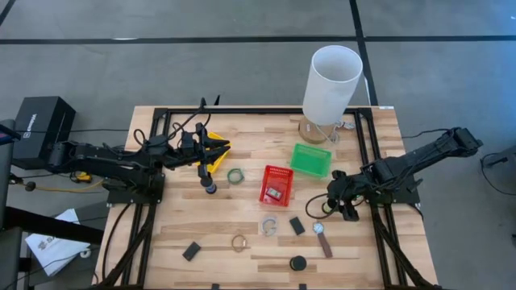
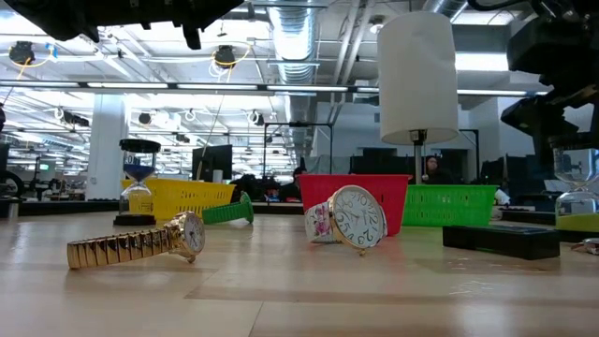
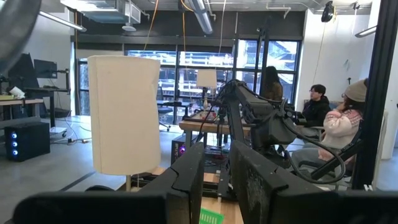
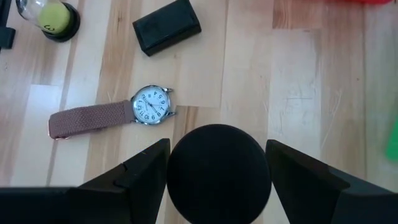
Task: Pick & Place Office items
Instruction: Put the top right black hourglass into the green bin, then put the green wristwatch into the yellow bin
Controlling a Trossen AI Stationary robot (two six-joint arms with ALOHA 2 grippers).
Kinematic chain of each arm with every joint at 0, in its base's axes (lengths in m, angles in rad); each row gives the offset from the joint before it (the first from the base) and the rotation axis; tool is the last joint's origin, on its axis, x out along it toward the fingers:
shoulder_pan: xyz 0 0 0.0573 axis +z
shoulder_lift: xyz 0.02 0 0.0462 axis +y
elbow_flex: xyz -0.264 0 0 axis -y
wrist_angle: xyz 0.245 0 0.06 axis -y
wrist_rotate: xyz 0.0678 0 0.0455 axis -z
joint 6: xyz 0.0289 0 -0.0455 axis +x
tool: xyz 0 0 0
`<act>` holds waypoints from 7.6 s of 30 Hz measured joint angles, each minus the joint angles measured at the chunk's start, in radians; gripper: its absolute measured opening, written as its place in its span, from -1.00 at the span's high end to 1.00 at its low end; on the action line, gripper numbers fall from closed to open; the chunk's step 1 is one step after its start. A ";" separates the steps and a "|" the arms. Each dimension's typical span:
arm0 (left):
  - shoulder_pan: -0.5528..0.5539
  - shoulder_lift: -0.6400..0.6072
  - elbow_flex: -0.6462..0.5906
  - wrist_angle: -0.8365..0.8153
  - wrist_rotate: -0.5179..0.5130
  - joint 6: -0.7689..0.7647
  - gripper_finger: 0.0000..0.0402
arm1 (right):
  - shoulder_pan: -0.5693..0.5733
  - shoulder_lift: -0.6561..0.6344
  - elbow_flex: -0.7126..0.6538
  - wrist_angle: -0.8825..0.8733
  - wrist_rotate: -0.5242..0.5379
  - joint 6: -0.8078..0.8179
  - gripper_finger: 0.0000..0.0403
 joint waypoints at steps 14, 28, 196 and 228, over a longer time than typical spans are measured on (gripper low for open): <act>0.000 0.000 0.000 0.000 0.000 -0.013 0.63 | 0.000 0.005 0.000 0.002 0.000 0.002 -0.26; 0.000 0.000 0.000 0.001 0.000 -0.025 0.63 | 0.000 0.190 0.000 0.023 -0.009 -0.001 -0.26; 0.000 0.000 0.000 -0.028 0.000 -0.025 0.63 | -0.499 0.626 0.810 -0.480 -0.093 -0.607 0.30; -0.099 0.131 0.000 0.169 0.131 -0.070 0.63 | -0.235 0.097 0.208 0.346 -0.117 -0.549 0.31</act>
